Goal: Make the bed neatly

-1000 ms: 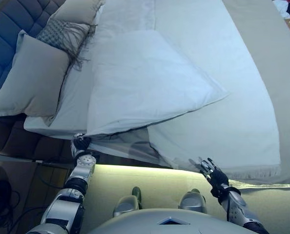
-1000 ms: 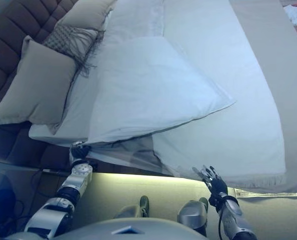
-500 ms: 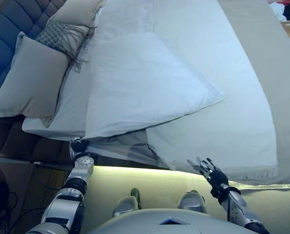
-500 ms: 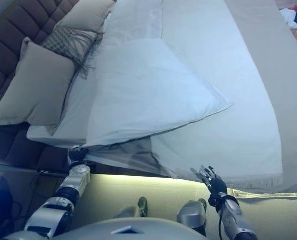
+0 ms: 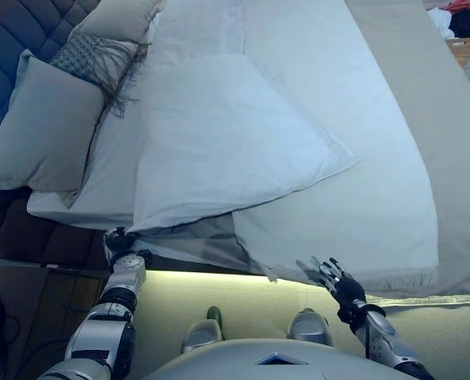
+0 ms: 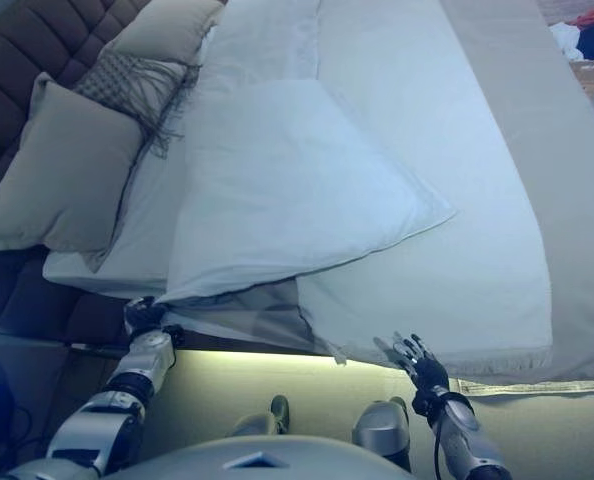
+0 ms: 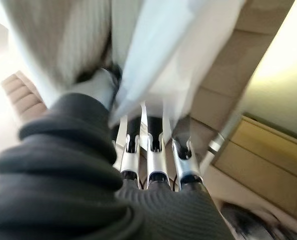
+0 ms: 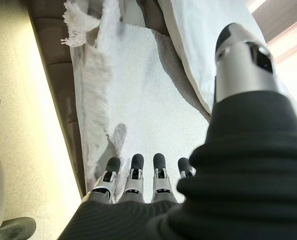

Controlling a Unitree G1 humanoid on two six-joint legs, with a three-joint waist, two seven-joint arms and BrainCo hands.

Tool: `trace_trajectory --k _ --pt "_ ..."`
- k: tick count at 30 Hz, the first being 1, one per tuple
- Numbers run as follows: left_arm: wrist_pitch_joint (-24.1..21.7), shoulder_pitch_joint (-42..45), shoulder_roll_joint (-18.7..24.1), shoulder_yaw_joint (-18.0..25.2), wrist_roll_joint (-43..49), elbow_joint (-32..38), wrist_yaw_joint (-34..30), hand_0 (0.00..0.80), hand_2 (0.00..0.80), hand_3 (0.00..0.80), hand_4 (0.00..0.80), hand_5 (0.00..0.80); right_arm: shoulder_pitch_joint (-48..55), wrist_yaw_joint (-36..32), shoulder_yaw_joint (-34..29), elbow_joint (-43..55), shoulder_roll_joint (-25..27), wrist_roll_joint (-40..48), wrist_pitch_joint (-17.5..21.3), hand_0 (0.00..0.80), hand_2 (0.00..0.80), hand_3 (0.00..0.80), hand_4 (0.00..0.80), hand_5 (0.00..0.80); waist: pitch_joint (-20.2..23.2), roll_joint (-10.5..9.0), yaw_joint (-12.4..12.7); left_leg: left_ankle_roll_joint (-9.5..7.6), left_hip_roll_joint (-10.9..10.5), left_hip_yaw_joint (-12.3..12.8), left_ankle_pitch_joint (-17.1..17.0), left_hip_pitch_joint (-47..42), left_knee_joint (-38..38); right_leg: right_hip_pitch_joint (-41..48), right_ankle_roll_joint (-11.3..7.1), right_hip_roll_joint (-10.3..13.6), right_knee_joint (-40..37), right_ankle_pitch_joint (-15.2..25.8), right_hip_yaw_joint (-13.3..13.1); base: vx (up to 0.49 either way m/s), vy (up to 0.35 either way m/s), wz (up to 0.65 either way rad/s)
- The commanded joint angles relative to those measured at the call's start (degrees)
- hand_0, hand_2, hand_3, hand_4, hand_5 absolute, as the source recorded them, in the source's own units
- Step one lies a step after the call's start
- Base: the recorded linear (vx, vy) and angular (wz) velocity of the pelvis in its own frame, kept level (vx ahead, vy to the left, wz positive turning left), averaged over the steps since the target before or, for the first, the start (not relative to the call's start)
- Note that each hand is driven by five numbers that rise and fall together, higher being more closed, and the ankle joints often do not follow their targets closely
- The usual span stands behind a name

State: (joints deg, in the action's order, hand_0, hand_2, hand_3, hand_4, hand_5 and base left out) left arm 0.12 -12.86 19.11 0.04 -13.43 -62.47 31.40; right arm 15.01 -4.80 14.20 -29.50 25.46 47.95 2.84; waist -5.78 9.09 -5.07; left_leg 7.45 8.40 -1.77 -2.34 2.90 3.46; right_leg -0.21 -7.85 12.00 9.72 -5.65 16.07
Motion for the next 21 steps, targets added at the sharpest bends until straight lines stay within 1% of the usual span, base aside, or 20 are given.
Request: trace_trajectory --k 1,5,7,10,15,16,21 --pt "-1.6 4.2 17.0 9.2 -4.7 -2.3 1.3 0.000 0.000 0.000 0.000 0.000 0.2 -0.3 -0.1 4.2 -5.5 1.2 1.5 0.000 0.000 0.000 0.000 0.000 -0.6 -6.31 4.7 -1.00 0.5 0.4 -0.8 2.5 1.4 -2.4 -3.65 6.1 -3.1 6.4 -5.6 -0.028 -0.042 0.23" --pt "-3.9 4.2 13.9 6.6 -7.3 -1.1 -1.1 0.000 0.000 0.000 0.000 0.000 0.0 0.6 0.4 5.8 -5.6 1.4 1.0 0.000 0.000 0.000 0.000 0.000 -1.1 -6.43 4.6 -1.03 0.7 0.5 -0.9 2.8 1.7 -2.5 -3.55 6.0 -3.0 6.4 -5.7 -0.030 -0.033 0.44" --pt "-4.4 4.2 12.6 5.4 -9.0 -0.2 -3.2 0.000 0.000 0.000 0.000 0.000 -0.1 1.3 0.7 6.7 -5.7 1.5 0.9 0.000 0.000 0.000 0.000 0.000 -1.2 -6.44 4.6 -1.06 0.8 0.6 -0.9 2.9 1.8 -2.7 -3.55 5.9 -3.0 6.4 -5.8 -0.034 -0.029 0.13" --pt "-5.0 4.1 11.5 4.0 -10.9 0.9 -4.6 0.000 0.000 0.000 0.000 0.000 -0.2 1.9 0.9 7.5 -5.7 1.8 0.9 0.000 0.000 0.000 0.000 0.000 -1.6 -6.53 4.5 -1.07 1.0 0.8 -0.9 3.0 2.1 -2.8 -3.61 5.9 -2.8 6.5 -5.9 -0.024 -0.030 0.11" --pt "-7.1 3.8 9.2 1.0 -9.5 4.5 -4.0 0.000 0.000 0.000 0.000 0.000 -1.1 3.4 1.6 9.0 -5.9 2.5 0.7 0.000 0.000 0.000 0.000 0.000 -2.5 -6.77 4.6 -1.10 1.4 1.2 -1.0 3.3 2.5 -3.0 -3.67 6.0 -2.4 6.6 -6.1 -0.028 -0.041 0.00" --pt "-7.9 3.6 9.0 0.4 -8.5 5.4 -3.9 0.000 0.000 0.000 0.000 0.000 -1.4 3.5 1.9 9.1 -5.9 2.7 0.8 0.000 0.000 0.000 0.000 0.000 -2.7 -6.80 4.6 -1.10 1.5 1.3 -1.0 3.4 2.5 -3.2 -3.68 6.0 -2.3 6.6 -6.2 -0.050 -0.032 -0.04" --pt "-9.0 1.0 9.1 -3.4 -4.7 11.8 -3.3 0.000 0.000 0.000 0.000 0.000 -3.1 3.6 2.7 9.1 -5.9 3.7 1.6 0.000 0.000 0.000 0.000 0.000 -4.4 -7.04 4.5 -1.11 1.8 2.0 -1.0 4.3 3.1 -4.4 -3.99 6.2 -1.6 6.8 -6.6 -0.083 -0.052 -0.06"
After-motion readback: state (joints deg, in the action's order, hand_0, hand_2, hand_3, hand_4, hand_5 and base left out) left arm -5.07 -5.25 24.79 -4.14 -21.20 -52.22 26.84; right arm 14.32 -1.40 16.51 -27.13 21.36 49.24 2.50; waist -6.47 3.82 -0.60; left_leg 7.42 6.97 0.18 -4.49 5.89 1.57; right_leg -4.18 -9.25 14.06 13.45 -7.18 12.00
